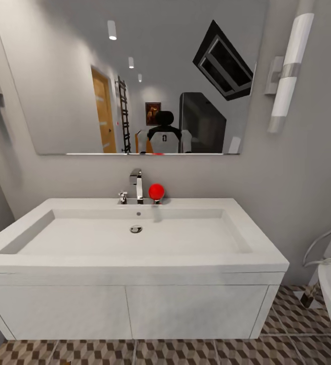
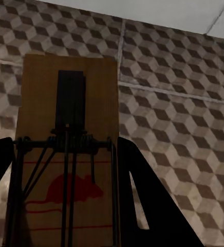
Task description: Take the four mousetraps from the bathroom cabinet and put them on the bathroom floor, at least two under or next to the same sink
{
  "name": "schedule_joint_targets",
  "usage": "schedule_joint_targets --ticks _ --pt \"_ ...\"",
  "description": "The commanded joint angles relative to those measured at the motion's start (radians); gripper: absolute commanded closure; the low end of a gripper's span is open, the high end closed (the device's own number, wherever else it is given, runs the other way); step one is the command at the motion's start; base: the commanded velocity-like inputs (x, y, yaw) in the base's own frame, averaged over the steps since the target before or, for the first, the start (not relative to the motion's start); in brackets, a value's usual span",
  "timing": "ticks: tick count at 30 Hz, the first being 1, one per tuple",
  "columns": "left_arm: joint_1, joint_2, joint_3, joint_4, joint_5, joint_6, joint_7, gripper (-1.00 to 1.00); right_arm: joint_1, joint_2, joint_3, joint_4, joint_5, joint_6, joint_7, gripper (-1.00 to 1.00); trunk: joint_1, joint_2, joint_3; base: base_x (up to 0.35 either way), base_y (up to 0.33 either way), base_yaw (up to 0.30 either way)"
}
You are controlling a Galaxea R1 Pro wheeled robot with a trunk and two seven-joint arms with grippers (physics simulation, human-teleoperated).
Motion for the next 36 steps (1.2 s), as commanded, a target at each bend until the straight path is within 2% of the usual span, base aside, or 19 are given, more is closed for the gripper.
schedule_joint_targets --ticks 1,3,4,7,11,20,24,36 --pt "-0.001 0.000 -0.008 0.002 -0.004 -0.002 0.009 1.00 -0.002 -0.002 -0.014 0.004 -0.011 0.002 -0.007 1.00 0.000 -0.001 -0.001 0.000 0.000 0.000" --pt "-0.001 0.000 -0.008 0.002 -0.004 -0.002 0.009 1.00 -0.004 -0.006 -0.035 -0.012 -0.081 0.042 -0.004 1.00 0.000 -0.001 -0.001 0.000 0.000 0.000" --pt "-0.001 0.000 -0.008 0.002 -0.004 -0.002 0.009 1.00 -0.005 -0.007 -0.038 -0.032 -0.101 0.072 0.000 1.00 0.000 -0.001 -0.001 0.000 0.000 0.000" --pt "-0.001 0.000 -0.008 0.002 -0.004 -0.002 0.009 1.00 -0.006 -0.009 -0.041 -0.086 -0.124 0.176 0.008 1.00 0.000 -0.001 -0.001 0.000 0.000 0.000" --pt "-0.001 0.000 -0.007 0.002 -0.004 -0.002 0.010 1.00 -0.006 -0.008 -0.035 -0.107 -0.128 0.213 0.014 1.00 0.000 -0.001 -0.001 0.000 0.000 0.000" --pt "-0.001 0.000 -0.007 0.002 -0.004 -0.002 0.011 1.00 -0.005 -0.008 -0.033 -0.111 -0.124 0.155 0.013 1.00 0.000 -0.001 -0.001 0.000 0.000 0.000" --pt "-0.001 0.000 -0.007 0.002 -0.004 -0.002 0.011 1.00 -0.005 -0.008 -0.033 -0.111 -0.102 0.154 0.013 1.00 0.000 -0.001 -0.001 0.000 0.000 0.000" --pt "-0.001 0.000 -0.006 0.002 -0.004 -0.002 0.012 1.00 -0.005 -0.008 -0.033 -0.111 -0.094 0.154 0.012 1.00 0.046 -0.085 -0.039 0.000 0.000 0.000"
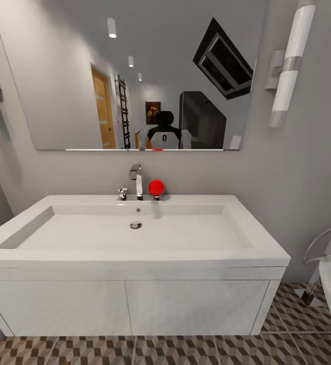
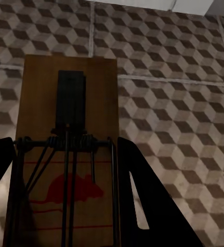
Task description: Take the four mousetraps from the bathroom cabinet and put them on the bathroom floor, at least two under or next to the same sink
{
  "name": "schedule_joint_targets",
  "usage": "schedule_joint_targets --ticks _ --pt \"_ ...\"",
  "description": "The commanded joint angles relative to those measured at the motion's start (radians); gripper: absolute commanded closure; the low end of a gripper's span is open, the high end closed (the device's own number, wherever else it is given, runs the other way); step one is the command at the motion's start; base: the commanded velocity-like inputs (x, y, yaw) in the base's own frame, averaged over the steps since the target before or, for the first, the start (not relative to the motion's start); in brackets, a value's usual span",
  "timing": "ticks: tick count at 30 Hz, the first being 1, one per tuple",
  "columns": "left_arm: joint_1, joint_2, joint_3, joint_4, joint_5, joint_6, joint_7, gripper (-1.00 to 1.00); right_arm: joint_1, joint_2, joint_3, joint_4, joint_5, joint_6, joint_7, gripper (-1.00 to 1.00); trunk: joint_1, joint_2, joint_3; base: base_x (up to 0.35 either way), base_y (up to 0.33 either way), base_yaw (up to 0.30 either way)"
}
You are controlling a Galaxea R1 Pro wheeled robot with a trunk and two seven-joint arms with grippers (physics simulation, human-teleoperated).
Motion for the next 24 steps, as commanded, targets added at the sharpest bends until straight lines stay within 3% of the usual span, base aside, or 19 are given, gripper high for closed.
schedule_joint_targets --ticks 1,5,9,11,20,24 --pt "-0.001 0.000 -0.007 0.002 -0.004 -0.002 0.009 1.00 -0.001 0.000 -0.004 0.001 0.010 -0.003 -0.005 1.00 0.004 -0.008 -0.004 0.000 0.000 0.000" --pt "-0.001 0.007 -0.004 0.002 -0.003 0.002 0.007 1.00 -0.001 0.000 -0.006 -0.009 0.010 -0.005 -0.006 1.00 0.019 -0.036 -0.017 0.000 0.000 0.000" --pt "-0.004 0.014 -0.006 -0.015 -0.001 0.095 0.008 1.00 -0.001 0.000 -0.006 -0.068 0.011 -0.004 -0.006 1.00 0.034 -0.064 -0.029 0.000 0.000 0.000" --pt "-0.007 0.021 -0.006 -0.063 -0.003 0.152 0.009 1.00 -0.001 0.000 -0.006 -0.099 0.011 -0.004 -0.006 1.00 0.042 -0.078 -0.036 0.000 0.000 0.000" --pt "-0.022 0.093 -0.006 -0.190 -0.004 0.191 0.011 1.00 -0.002 0.005 0.043 -0.152 0.023 -0.001 -0.006 1.00 0.077 -0.141 -0.064 0.000 0.000 0.000" --pt "-0.023 0.104 -0.006 -0.233 -0.004 0.238 0.028 1.00 -0.002 0.005 0.049 -0.151 0.021 0.000 -0.006 1.00 0.092 -0.169 -0.076 0.000 0.000 0.000"
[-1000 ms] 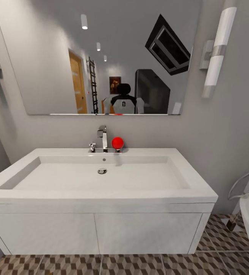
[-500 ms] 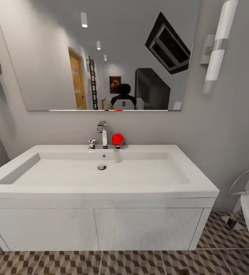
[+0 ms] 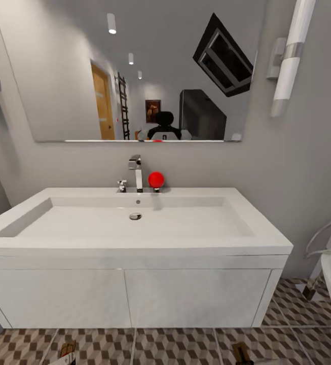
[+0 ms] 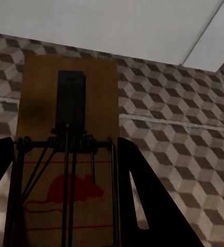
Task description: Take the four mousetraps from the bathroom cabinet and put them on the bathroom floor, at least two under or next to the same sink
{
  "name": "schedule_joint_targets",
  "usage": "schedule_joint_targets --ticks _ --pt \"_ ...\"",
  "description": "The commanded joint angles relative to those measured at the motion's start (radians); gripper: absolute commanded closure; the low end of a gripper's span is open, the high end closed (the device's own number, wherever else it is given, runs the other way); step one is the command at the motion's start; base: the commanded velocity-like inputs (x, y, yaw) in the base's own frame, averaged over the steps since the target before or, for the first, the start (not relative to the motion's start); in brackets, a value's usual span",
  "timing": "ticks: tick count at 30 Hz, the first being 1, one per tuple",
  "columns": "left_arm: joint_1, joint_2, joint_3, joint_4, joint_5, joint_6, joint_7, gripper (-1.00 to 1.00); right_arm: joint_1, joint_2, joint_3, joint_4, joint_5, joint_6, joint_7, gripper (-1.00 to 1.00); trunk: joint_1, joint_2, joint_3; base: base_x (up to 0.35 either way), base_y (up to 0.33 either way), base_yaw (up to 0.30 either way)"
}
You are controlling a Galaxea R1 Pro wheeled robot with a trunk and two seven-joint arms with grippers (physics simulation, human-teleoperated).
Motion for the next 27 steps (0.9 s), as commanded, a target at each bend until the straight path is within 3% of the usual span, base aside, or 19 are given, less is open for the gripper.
schedule_joint_targets --ticks 1,8,14,17,19,20,21,24,27 --pt "-0.001 -0.001 -0.009 -0.003 0.002 0.004 0.011 1.00 -0.001 0.000 -0.002 0.002 0.009 -0.003 -0.005 1.00 0.004 -0.008 -0.004 0.000 0.000 0.000" --pt "-0.001 -0.005 -0.009 -0.003 0.000 0.010 0.020 1.00 -0.001 0.000 -0.001 0.005 0.008 -0.002 -0.005 1.00 0.031 -0.057 -0.026 0.000 0.000 0.000" --pt "0.000 -0.003 -0.014 -0.002 -0.002 0.014 0.088 1.00 -0.001 0.000 -0.002 0.005 0.006 -0.002 -0.005 1.00 0.054 -0.099 -0.045 0.000 0.000 0.000" --pt "0.000 -0.006 -0.015 -0.003 -0.003 0.015 0.140 1.00 -0.001 0.000 -0.002 0.005 0.006 -0.002 -0.004 1.00 0.065 -0.120 -0.054 0.000 0.000 0.000" --pt "0.000 -0.009 -0.017 -0.004 -0.010 0.015 0.233 1.00 -0.001 0.000 -0.002 0.005 0.006 -0.002 -0.005 1.00 0.073 -0.134 -0.061 0.000 0.000 0.000" --pt "0.000 -0.009 -0.017 -0.006 -0.024 0.015 0.266 1.00 -0.001 0.000 -0.002 0.005 0.006 -0.002 -0.005 1.00 0.077 -0.141 -0.064 0.000 0.000 0.000" --pt "0.000 -0.009 -0.017 -0.009 -0.064 0.016 0.304 1.00 -0.001 0.000 -0.002 0.005 0.007 -0.002 -0.005 1.00 0.080 -0.148 -0.067 0.000 0.000 0.000" --pt "0.000 -0.011 -0.016 -0.014 -0.182 0.016 0.336 1.00 -0.001 0.001 -0.002 0.005 0.008 -0.002 -0.005 1.00 0.092 -0.169 -0.076 0.000 0.000 0.000" --pt "0.000 -0.010 -0.016 -0.029 -0.236 0.018 0.340 1.00 -0.001 0.001 -0.002 0.005 0.008 -0.002 -0.005 1.00 0.096 -0.176 -0.079 0.000 0.000 0.000"
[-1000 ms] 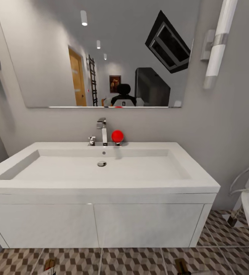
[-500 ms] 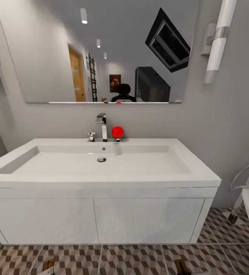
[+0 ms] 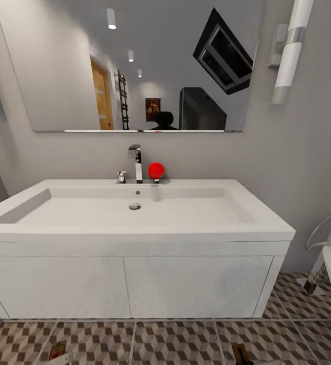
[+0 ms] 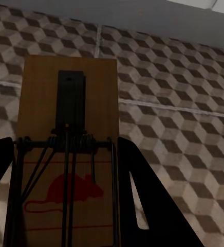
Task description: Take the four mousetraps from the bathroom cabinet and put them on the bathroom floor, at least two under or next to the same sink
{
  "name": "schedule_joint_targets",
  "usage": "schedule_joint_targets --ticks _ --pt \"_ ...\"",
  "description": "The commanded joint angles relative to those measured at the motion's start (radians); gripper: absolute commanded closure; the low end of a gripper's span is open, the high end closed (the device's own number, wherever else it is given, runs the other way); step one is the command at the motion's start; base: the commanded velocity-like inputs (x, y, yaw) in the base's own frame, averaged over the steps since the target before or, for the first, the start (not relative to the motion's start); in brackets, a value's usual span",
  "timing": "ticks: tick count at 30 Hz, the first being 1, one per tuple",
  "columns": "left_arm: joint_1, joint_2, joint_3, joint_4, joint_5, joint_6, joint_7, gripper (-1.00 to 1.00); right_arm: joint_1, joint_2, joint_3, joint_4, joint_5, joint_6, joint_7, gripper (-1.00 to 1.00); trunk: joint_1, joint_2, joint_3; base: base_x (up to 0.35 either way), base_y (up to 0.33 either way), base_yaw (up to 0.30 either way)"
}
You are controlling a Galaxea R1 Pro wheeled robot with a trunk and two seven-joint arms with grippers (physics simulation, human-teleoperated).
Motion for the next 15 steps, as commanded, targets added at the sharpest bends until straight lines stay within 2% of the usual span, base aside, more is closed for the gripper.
schedule_joint_targets --ticks 1,4,6,7,9,11,15 --pt "0.000 0.001 -0.008 -0.007 -0.002 -0.001 0.006 1.00 -0.001 0.000 -0.004 0.001 0.010 -0.003 -0.005 1.00 0.000 0.000 -0.001 0.000 0.000 0.000" --pt "-0.001 0.001 -0.008 -0.014 -0.017 -0.001 -0.001 1.00 -0.001 0.001 -0.004 0.001 0.011 -0.003 -0.005 1.00 0.000 0.000 -0.001 0.000 0.000 0.000" --pt "-0.001 0.000 -0.008 -0.015 -0.050 0.000 -0.026 1.00 -0.001 0.001 -0.004 0.001 0.010 -0.003 -0.005 1.00 0.000 0.000 -0.001 0.000 0.000 0.000" --pt "-0.001 0.000 -0.008 -0.015 -0.082 0.000 -0.046 1.00 -0.001 0.001 -0.004 0.001 0.010 -0.003 -0.005 1.00 0.000 0.000 -0.001 0.000 0.000 0.000" --pt "-0.001 -0.002 -0.008 -0.015 -0.124 0.000 -0.076 1.00 -0.001 0.001 -0.004 0.001 0.010 -0.003 -0.005 1.00 0.000 0.000 -0.001 0.000 0.000 0.000" --pt "-0.001 -0.005 -0.007 -0.014 -0.141 0.001 -0.088 1.00 -0.001 0.002 -0.004 0.001 0.010 -0.003 -0.005 1.00 0.000 0.000 -0.001 0.000 0.000 0.000" --pt "-0.001 -0.006 -0.004 -0.009 -0.149 0.000 -0.093 1.00 -0.001 0.002 -0.004 0.001 0.010 -0.004 -0.005 1.00 0.000 0.000 -0.001 0.000 0.000 0.000"
